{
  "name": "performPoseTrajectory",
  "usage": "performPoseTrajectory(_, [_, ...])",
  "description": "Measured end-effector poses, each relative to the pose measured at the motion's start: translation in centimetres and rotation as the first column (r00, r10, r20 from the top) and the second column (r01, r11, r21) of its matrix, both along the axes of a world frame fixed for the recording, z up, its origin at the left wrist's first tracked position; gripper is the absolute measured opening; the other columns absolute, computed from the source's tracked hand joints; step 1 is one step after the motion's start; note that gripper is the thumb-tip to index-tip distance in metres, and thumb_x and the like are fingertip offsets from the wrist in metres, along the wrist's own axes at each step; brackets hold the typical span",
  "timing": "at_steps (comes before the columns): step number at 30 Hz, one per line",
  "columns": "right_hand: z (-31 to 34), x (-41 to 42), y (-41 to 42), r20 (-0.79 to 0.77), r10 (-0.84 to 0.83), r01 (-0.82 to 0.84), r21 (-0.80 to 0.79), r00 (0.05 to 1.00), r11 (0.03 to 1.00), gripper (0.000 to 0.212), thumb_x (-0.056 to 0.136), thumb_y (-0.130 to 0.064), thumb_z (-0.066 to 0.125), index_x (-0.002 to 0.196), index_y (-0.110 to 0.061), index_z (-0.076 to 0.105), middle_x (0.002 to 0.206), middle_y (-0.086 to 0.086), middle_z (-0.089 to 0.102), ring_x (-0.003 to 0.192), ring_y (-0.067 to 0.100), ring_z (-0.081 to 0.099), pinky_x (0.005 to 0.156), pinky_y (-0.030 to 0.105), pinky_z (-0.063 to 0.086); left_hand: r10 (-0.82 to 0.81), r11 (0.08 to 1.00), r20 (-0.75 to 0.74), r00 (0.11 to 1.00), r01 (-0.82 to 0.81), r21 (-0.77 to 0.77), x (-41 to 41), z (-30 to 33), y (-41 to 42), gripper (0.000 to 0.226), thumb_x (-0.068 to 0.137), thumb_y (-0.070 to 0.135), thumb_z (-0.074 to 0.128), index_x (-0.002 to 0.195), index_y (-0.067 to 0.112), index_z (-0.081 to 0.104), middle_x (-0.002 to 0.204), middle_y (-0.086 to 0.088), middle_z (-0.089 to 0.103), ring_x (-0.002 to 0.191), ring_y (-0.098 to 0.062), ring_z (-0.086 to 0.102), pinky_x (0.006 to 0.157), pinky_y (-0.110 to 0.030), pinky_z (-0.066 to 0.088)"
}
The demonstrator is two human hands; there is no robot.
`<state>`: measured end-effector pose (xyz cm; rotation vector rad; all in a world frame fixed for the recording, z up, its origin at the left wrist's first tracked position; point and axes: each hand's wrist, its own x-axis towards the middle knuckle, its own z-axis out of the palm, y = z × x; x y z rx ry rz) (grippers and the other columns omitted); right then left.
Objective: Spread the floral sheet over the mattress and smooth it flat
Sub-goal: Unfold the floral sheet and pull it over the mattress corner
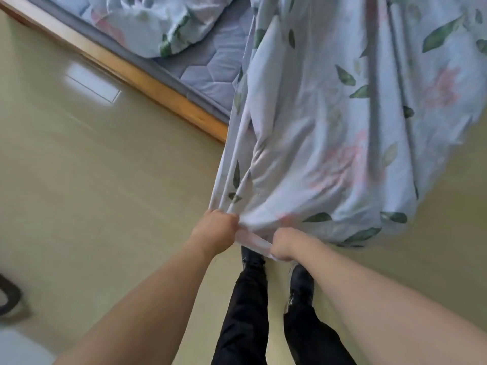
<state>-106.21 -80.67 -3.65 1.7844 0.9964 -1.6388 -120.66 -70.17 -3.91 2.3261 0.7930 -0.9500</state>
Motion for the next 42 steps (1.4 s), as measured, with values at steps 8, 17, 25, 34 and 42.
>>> performPoseTrajectory(8, [3.1, -0.8, 4.2, -0.025, -0.063, 0.064, 0.031, 0.998, 0.997, 0.026, 0.093, -0.011, 0.038, 0.102, -0.003, 0.061, 0.109, 0.017, 0.060, 0.085, 0.026, 0.053, 0.070, 0.028, 0.040, 0.308, 0.944, 0.007, 0.951, -0.305, -0.127, -2.2, 1.3, 3.0, 0.040, 0.087, 0.002, 0.038, 0.119, 0.013, 0.059, 0.119, -0.008, 0.054, 0.110, -0.028, 0.047, 0.086, -0.029, 0.039])
performPoseTrajectory(17, [9.8, 6.4, 17.4, -0.031, -0.440, 0.426, 0.320, 0.898, 0.846, 0.010, 0.094, -0.014, 0.043, 0.088, -0.015, 0.051, 0.104, 0.011, 0.060, 0.088, 0.021, 0.047, 0.079, 0.029, 0.040, 0.335, 0.939, 0.104, 0.936, -0.341, 0.041, 5.9, 9.8, 17.9, 0.042, 0.088, 0.006, 0.034, 0.123, 0.020, 0.054, 0.124, -0.004, 0.051, 0.115, -0.026, 0.047, 0.091, -0.039, 0.044])
performPoseTrajectory(25, [4.6, 8.3, 26.0, -0.022, -0.617, 0.568, 0.418, 0.787, 0.709, 0.042, 0.097, -0.040, 0.042, 0.127, -0.010, 0.047, 0.135, 0.013, 0.053, 0.122, 0.032, 0.052, 0.099, 0.036, 0.042, -0.161, 0.954, 0.123, 0.979, 0.123, 0.273, 15.0, 5.8, 28.4, 0.063, 0.085, 0.004, 0.045, 0.141, 0.031, 0.036, 0.148, -0.001, 0.030, 0.132, -0.026, 0.031, 0.100, -0.037, 0.037])
performPoseTrajectory(34, [-1.3, 8.0, 29.4, 0.302, -0.567, 0.409, 0.451, 0.766, 0.793, 0.064, 0.088, -0.050, 0.056, 0.127, -0.004, 0.035, 0.132, 0.016, 0.049, 0.121, 0.031, 0.053, 0.095, 0.035, 0.045, -0.771, 0.591, 0.133, 0.623, 0.621, 0.515, 21.6, -0.3, 33.4, 0.037, 0.087, 0.014, 0.051, 0.121, 0.022, 0.062, 0.142, -0.007, 0.040, 0.138, -0.033, 0.030, 0.112, -0.050, 0.028])
performPoseTrajectory(42, [-1.2, 9.1, 29.8, 0.292, -0.689, 0.524, 0.476, 0.663, 0.706, 0.027, 0.097, -0.020, 0.041, 0.121, -0.014, 0.051, 0.123, 0.010, 0.062, 0.113, 0.032, 0.060, 0.086, 0.033, 0.046, -0.763, 0.646, 0.418, 0.493, 0.553, 0.527, 19.6, -1.2, 35.0, 0.042, 0.074, 0.004, 0.022, 0.093, 0.011, 0.059, 0.077, -0.007, 0.062, 0.096, -0.030, 0.064, 0.116, -0.050, 0.022])
